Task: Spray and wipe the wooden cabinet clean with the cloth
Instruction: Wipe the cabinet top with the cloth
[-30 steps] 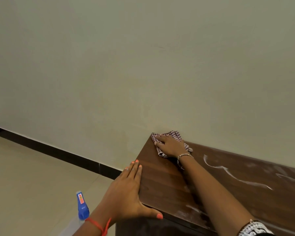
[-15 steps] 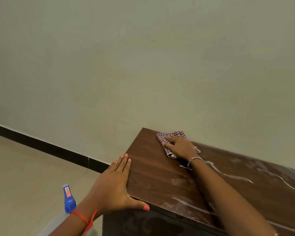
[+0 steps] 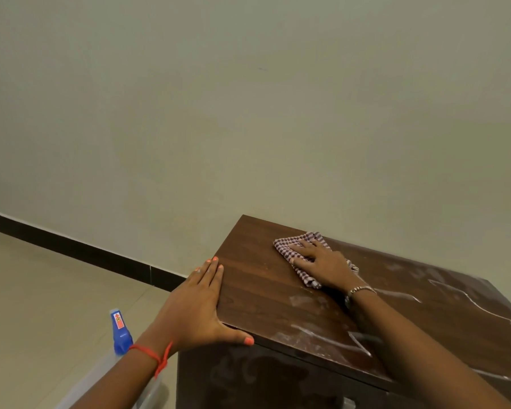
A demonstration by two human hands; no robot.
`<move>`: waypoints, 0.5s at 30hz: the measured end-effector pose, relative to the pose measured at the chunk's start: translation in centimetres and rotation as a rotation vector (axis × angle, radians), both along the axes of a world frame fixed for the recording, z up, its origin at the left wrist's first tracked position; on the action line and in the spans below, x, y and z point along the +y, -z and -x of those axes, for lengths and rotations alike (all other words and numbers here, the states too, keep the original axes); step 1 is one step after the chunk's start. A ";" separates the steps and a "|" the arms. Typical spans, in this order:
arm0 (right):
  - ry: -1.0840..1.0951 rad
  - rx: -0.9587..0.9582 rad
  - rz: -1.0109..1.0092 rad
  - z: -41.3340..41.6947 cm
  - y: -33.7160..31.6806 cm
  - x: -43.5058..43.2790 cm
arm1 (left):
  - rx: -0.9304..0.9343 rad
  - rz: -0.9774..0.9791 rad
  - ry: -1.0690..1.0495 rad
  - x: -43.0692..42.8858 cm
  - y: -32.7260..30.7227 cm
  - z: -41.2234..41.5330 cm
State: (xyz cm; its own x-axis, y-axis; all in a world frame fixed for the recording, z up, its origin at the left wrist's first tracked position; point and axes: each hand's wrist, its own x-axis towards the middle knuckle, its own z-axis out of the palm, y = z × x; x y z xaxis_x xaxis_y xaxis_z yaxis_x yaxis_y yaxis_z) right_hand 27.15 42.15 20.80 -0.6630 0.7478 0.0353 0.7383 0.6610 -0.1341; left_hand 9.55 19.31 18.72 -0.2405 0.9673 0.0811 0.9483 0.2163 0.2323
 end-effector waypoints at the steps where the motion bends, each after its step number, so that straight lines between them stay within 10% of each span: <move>1: -0.024 0.019 -0.001 -1.0 0.2 -0.4 | -0.003 -0.004 0.000 -0.1 0.0 0.0; 8: 0.103 -0.025 0.003 -1.7 -0.6 -2.0 | -0.015 0.003 -0.013 0.0 0.0 0.0; 15: -0.267 -0.004 0.062 -4.8 -0.2 -9.1 | -0.012 0.015 -0.023 0.2 0.4 0.2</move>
State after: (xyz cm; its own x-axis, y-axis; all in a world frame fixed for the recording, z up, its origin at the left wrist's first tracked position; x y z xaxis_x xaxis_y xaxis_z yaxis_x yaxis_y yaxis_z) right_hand 31.92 33.02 20.95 -0.8371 0.5470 -0.0081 0.5395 0.8231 -0.1775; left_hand 9.39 19.52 18.35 -0.2637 0.9625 0.0633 0.9402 0.2418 0.2399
